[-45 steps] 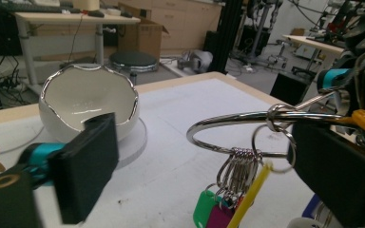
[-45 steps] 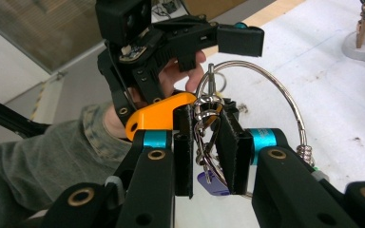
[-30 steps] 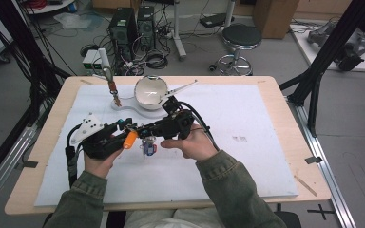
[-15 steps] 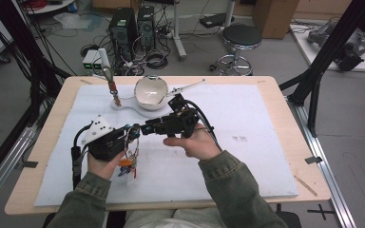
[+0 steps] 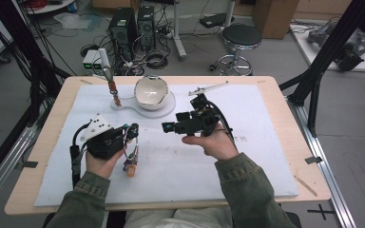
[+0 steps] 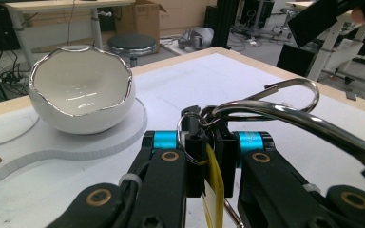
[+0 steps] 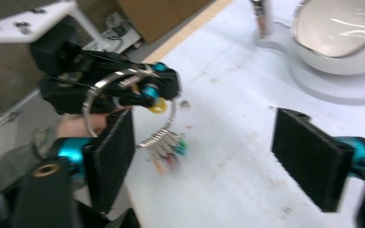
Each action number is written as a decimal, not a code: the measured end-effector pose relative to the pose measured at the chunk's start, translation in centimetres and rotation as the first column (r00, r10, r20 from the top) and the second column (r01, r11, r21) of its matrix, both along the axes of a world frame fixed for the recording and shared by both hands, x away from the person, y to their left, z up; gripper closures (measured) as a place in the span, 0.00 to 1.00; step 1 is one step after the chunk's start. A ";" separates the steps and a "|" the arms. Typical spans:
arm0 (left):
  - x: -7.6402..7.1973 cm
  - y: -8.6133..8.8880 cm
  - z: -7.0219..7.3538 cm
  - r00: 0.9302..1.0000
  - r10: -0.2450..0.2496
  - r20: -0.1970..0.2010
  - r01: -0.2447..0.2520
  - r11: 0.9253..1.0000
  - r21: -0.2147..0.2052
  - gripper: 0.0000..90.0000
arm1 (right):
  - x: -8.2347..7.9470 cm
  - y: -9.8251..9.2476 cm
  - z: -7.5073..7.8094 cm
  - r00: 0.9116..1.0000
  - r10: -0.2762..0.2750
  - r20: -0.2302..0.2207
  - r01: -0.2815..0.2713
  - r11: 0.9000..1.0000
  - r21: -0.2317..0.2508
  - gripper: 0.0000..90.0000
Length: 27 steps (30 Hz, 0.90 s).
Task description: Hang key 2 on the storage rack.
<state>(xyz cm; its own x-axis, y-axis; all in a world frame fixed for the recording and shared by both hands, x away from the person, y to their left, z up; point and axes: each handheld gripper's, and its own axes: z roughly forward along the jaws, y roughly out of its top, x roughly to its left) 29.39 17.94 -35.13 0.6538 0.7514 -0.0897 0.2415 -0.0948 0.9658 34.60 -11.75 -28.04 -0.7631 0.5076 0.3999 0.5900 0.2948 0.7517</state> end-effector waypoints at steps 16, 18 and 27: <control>0.5 1.3 0.1 0.999 0.039 -0.026 -0.039 0.999 0.002 0.96 | -0.3 -4.6 -1.9 0.992 -0.097 0.076 0.099 0.995 -0.033 0.11; 0.5 1.7 0.1 0.998 0.049 -0.030 -0.050 0.999 -0.005 0.96 | -0.3 -5.2 -2.1 0.990 -0.115 0.082 0.118 0.992 -0.032 0.11; 1.0 3.6 0.5 0.995 0.087 -0.041 -0.090 0.994 -0.055 0.96 | -0.6 -8.2 -3.5 0.978 -0.186 0.095 0.190 0.981 -0.035 0.11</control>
<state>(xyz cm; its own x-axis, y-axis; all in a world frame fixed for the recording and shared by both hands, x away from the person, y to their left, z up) 30.40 21.59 -34.65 0.5801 0.7991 -0.1577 0.2836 -0.0167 0.9588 34.02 -19.98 -31.57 -0.6846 0.6609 0.3074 0.5676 0.2188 0.7937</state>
